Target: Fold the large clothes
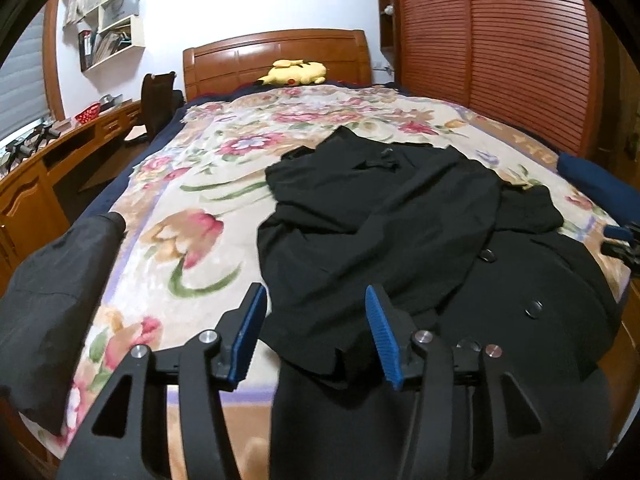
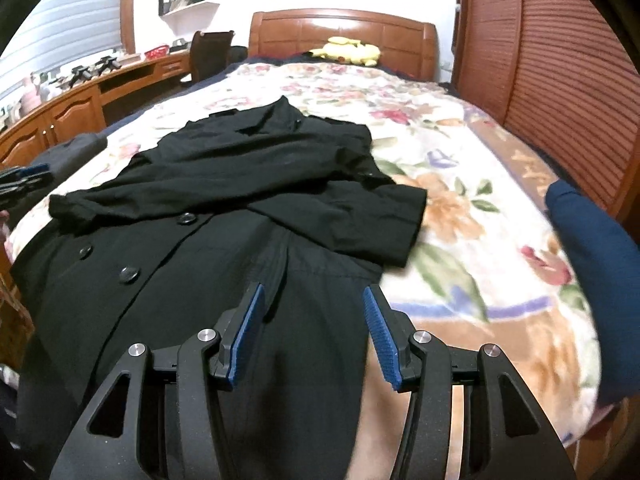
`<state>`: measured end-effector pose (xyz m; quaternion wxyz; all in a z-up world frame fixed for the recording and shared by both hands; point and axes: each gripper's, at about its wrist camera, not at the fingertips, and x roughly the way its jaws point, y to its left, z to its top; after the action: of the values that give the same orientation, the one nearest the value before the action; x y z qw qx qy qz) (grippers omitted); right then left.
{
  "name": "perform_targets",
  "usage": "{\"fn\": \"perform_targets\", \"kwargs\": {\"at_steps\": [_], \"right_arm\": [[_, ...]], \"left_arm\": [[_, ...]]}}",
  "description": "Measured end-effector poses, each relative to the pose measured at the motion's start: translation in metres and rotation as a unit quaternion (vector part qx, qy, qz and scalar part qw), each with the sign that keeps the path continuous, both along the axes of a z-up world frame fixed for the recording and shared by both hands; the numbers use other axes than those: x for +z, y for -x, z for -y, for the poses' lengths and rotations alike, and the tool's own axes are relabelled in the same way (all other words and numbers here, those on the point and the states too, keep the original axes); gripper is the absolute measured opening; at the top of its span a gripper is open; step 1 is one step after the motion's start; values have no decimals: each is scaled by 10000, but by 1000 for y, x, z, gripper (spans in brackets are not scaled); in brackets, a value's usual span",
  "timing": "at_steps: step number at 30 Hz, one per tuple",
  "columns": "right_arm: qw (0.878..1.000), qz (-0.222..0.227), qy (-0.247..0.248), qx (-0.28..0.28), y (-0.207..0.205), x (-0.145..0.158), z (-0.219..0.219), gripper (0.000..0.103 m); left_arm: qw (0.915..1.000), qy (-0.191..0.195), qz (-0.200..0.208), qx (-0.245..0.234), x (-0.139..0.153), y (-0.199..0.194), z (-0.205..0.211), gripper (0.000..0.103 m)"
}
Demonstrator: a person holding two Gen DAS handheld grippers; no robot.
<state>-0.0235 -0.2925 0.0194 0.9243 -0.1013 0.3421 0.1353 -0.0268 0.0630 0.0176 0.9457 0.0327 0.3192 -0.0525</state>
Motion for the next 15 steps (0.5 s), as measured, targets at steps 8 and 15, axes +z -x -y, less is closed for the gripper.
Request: {"fn": "perform_targets", "kwargs": {"at_steps": [8,15], "right_arm": [[9995,48,295,-36,0,-2,-10,52],[9999,-54,131,47,3,-13,-13,52]], "left_arm": [[9990,22,-431,138,-23,-28,-15,50],[9961,-311,-821,-2,-59,-10,-7,50]]}}
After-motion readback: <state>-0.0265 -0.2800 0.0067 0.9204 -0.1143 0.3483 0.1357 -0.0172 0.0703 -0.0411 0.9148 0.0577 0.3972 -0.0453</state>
